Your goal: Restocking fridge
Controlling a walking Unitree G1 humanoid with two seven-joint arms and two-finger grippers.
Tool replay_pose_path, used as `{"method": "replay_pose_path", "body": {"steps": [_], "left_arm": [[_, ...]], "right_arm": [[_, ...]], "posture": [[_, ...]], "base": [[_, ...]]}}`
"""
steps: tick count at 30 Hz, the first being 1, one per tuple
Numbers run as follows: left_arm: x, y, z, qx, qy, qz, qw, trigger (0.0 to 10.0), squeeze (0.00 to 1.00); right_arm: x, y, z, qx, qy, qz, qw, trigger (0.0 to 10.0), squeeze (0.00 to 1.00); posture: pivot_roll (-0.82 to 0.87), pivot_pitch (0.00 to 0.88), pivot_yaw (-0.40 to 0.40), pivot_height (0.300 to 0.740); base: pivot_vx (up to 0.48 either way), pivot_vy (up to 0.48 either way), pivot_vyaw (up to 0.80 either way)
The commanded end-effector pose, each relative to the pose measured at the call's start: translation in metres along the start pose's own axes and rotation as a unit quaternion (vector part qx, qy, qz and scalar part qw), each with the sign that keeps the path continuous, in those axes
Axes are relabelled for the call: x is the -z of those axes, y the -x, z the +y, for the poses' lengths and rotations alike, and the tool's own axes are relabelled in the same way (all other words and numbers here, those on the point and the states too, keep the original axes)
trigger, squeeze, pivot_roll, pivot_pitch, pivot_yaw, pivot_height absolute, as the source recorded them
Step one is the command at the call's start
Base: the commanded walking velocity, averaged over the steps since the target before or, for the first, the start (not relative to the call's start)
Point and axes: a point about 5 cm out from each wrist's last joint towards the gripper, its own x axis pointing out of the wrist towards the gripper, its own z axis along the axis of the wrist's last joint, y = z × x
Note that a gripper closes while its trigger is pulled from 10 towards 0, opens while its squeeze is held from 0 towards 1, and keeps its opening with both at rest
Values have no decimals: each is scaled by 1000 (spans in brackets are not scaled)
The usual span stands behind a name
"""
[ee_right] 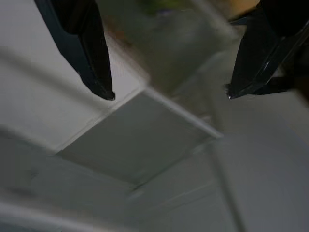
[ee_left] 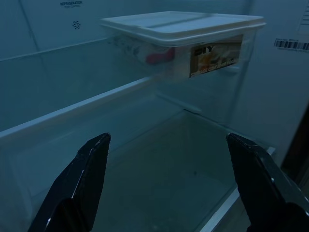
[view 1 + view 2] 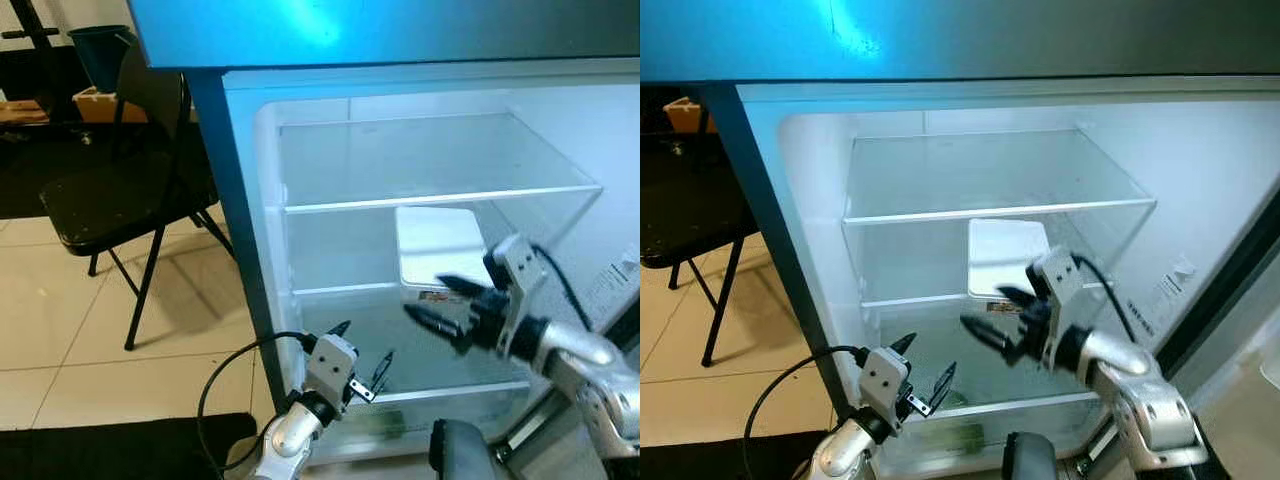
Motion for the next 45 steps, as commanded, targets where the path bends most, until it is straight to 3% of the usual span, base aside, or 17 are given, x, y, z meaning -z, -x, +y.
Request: {"method": "replay_pose_path", "body": {"steps": [1, 7, 10, 12, 14, 21, 22, 26, 27, 28, 29, 30, 35, 37, 38, 39, 45], "left_arm": [[-1, 0, -5, -6, 6, -8, 1000, 10000, 0], [-4, 1, 3, -31, 15, -19, 999, 10000, 0], [-4, 2, 5, -34, 15, -21, 999, 10000, 0], [-4, 2, 5, -37, 17, -22, 999, 10000, 0], [-5, 3, 7, -42, 21, -26, 999, 10000, 0], [-5, 4, 7, -43, 21, -27, 998, 10000, 0], [-5, 5, 6, -41, 22, -27, 999, 10000, 0], [-5, 6, 5, -40, 22, -28, 999, 10000, 0], [-5, 6, 5, -39, 22, -28, 999, 10000, 0], [-5, 6, 5, -39, 22, -28, 999, 10000, 0], [-5, 6, 5, -38, 22, -28, 999, 10000, 0], [-5, 6, 4, -37, 22, -28, 999, 10000, 0], [-5, 6, 3, -34, 22, -28, 999, 10000, 0], [-5, 7, 2, -32, 21, -28, 999, 10000, 0], [-5, 7, 2, -31, 22, -28, 999, 10000, 0], [-5, 7, 2, -31, 21, -27, 999, 10000, 0], [-6, 6, 1, -28, 20, -29, 999, 10000, 0]], "right_arm": [[-5, -2, 4, -8, 33, 1, 999, 10000, 0], [-7, 2, 8, -46, 137, 47, 988, 10000, 0], [-2, 1, 12, -61, 165, 66, 982, 10000, 0], [1, -1, 13, -62, 194, 81, 976, 10000, 0], [10, -7, 15, -59, 263, 105, 957, 10000, 0], [12, -20, 17, -20, 319, 98, 943, 10000, 0], [13, -26, 17, 1, 346, 99, 933, 10000, 0], [17, -31, 18, 16, 362, 105, 926, 10000, 0], [20, -33, 18, 20, 366, 110, 924, 10000, 208], [25, -34, 19, 21, 365, 115, 924, 10000, 659], [28, -35, 19, 23, 366, 119, 923, 10000, 961], [33, -36, 21, 20, 368, 123, 921, 10000, 1000], [44, -38, 27, 10, 381, 131, 915, 10000, 1000], [49, -41, 26, 30, 403, 135, 905, 10000, 1000], [51, -42, 26, 44, 415, 134, 899, 10000, 404], [52, -43, 24, 59, 426, 135, 893, 10000, 0], [50, -47, 20, 117, 463, 117, 871, 10000, 0]], "posture": [[-44, 0, -22, 430], [-47, 0, -24, 430], [-48, 0, -24, 430], [-49, 0, -22, 430], [-51, 0, -22, 430], [-53, 0, -20, 430], [-51, 0, -19, 430], [-50, 0, -18, 430], [-46, 0, -19, 430], [-44, 0, -20, 430], [-44, 0, -20, 430], [-46, 0, -19, 430], [-43, 0, -23, 430], [-44, 0, -26, 430], [-42, 0, -25, 430], [-42, 0, -26, 430], [-39, 0, -27, 430]], "base": [[0, 0, 0], [0, 0, 0], [0, 0, 0], [0, 0, 0], [0, 0, 0], [0, 0, 0], [0, 0, 0], [0, 0, 0], [0, 0, 0], [0, 0, 0], [0, 0, 0], [0, 0, 0], [0, 0, 0], [0, 0, 0], [0, 0, 0], [0, 0, 0], [0, 0, 0]]}}
